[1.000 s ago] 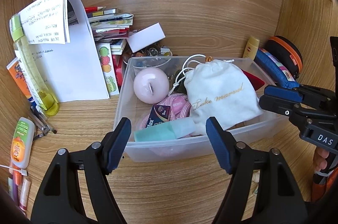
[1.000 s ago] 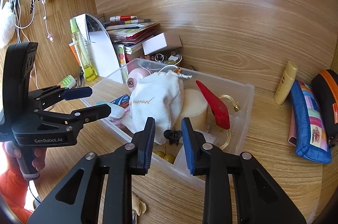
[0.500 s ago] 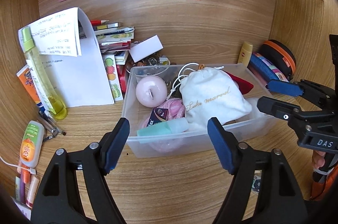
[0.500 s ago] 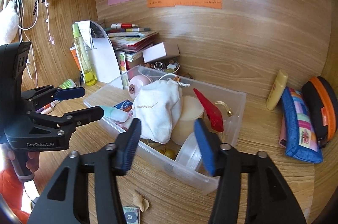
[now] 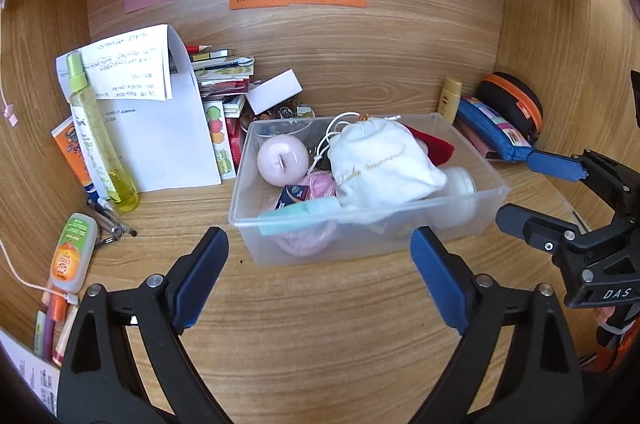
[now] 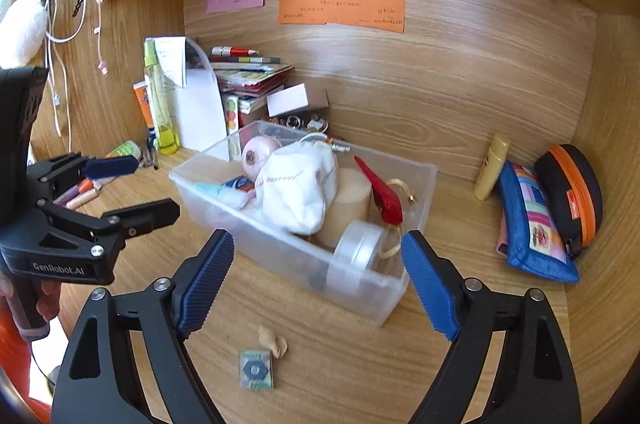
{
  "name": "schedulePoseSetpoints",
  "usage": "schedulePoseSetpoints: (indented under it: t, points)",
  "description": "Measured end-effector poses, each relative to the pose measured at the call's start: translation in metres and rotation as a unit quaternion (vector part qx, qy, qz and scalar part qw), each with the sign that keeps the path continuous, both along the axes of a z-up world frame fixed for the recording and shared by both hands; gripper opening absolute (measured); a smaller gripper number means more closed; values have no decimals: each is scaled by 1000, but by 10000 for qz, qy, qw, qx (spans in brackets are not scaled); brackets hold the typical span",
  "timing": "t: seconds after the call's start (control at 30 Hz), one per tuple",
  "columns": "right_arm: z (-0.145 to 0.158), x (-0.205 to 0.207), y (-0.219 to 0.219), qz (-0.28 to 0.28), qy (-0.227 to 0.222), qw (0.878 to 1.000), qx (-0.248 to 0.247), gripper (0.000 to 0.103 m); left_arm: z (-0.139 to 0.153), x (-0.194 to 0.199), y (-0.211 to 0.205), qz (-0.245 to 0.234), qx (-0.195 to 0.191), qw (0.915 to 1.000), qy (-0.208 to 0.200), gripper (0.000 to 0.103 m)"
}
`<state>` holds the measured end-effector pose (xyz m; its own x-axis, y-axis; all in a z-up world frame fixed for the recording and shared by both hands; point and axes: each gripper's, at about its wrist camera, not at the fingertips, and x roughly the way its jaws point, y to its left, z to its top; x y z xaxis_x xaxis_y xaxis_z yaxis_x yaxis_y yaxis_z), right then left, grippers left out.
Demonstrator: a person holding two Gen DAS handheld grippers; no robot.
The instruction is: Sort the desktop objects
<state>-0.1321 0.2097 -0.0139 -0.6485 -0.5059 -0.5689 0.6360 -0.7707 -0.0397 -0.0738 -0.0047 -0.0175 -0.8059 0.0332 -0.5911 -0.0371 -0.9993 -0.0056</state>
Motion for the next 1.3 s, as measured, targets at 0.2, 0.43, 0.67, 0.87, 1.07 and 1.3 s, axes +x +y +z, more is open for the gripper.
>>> schedulePoseSetpoints:
  t: [0.2, 0.43, 0.67, 0.87, 1.07, 1.3]
  points:
    - [-8, 18, 9, -33, -43, 9999, 100, 89, 0, 21, 0, 42, 15, 10000, -4, 98]
    - [-31, 32, 12, 52, -406, 9990, 178, 92, -6, 39, 2, 85, 50, 9999, -35, 98]
    - [-65, 38, 4, 88, -753, 9964, 382, 92, -21, 47, 2, 58, 83, 9997, -206, 99]
    - [-80, 40, -6, 179, -851, 9941, 644, 90, -34, 43, 0, 10, 177, 9989, -424, 99]
    - [-80, 41, -11, 392, -976, 9925, 631, 75, -44, 37, -2, 6, 269, 9980, -564, 99]
    - [-91, 37, -16, 488, -1170, 9881, 865, 40, -53, 30, -3, -45, 381, 9968, -700, 99]
